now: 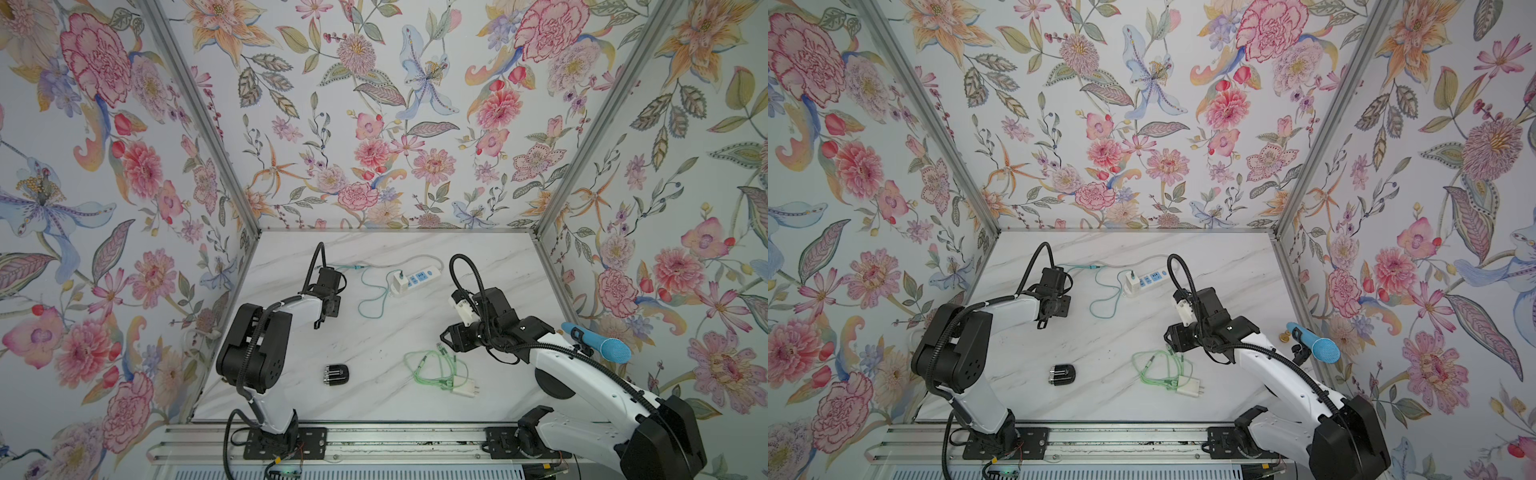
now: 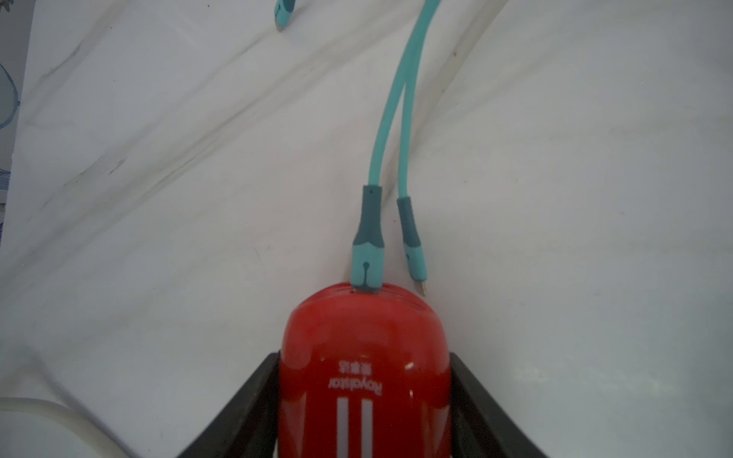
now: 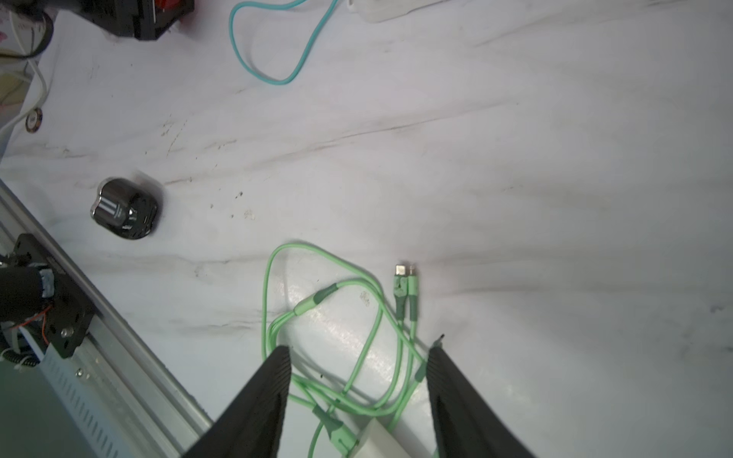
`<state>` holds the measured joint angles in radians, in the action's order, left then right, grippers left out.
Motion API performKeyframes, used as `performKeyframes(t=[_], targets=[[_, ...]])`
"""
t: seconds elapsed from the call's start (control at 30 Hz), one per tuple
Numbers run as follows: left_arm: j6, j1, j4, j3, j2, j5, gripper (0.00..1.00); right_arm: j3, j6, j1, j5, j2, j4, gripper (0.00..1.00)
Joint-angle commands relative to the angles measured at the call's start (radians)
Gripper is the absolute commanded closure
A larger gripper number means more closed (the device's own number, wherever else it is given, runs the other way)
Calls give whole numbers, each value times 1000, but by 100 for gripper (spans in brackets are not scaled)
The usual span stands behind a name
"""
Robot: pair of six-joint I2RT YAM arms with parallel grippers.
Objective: Charge the electric shaver
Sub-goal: Place the electric shaver at the center of the board, then pick up the plug from the center of the board.
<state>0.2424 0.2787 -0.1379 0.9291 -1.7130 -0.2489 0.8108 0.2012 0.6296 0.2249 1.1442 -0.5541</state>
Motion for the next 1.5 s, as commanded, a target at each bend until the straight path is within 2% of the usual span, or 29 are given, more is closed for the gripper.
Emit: performKeyframes(t=[0.0,0.2,0.33,0.67,0.83,0.93,1.03,1.17,1.33,1.47], targets=[[-32,-1,29,-3,130,31,28,68,-1,120,-55,37,-172,43],[-36,-1,36,12,277,72,25,132,41,299,-143,161,-251,44],[-27,-1,49,-10,360,90,25,128,65,377,-187,246,-273,46],[-11,-1,51,-71,480,91,25,101,103,417,-218,327,-247,50],[25,-1,104,-118,504,130,26,117,110,411,-282,389,-238,53],[59,2,179,-173,550,131,30,120,107,396,-308,417,-201,57],[70,14,277,-254,626,126,30,136,102,380,-320,451,-178,63],[72,14,307,-302,687,126,30,153,90,379,-294,462,-149,72],[93,14,297,-312,680,148,31,204,74,362,-264,432,-147,91],[113,18,311,-320,668,197,32,286,53,332,-229,371,-148,97]])
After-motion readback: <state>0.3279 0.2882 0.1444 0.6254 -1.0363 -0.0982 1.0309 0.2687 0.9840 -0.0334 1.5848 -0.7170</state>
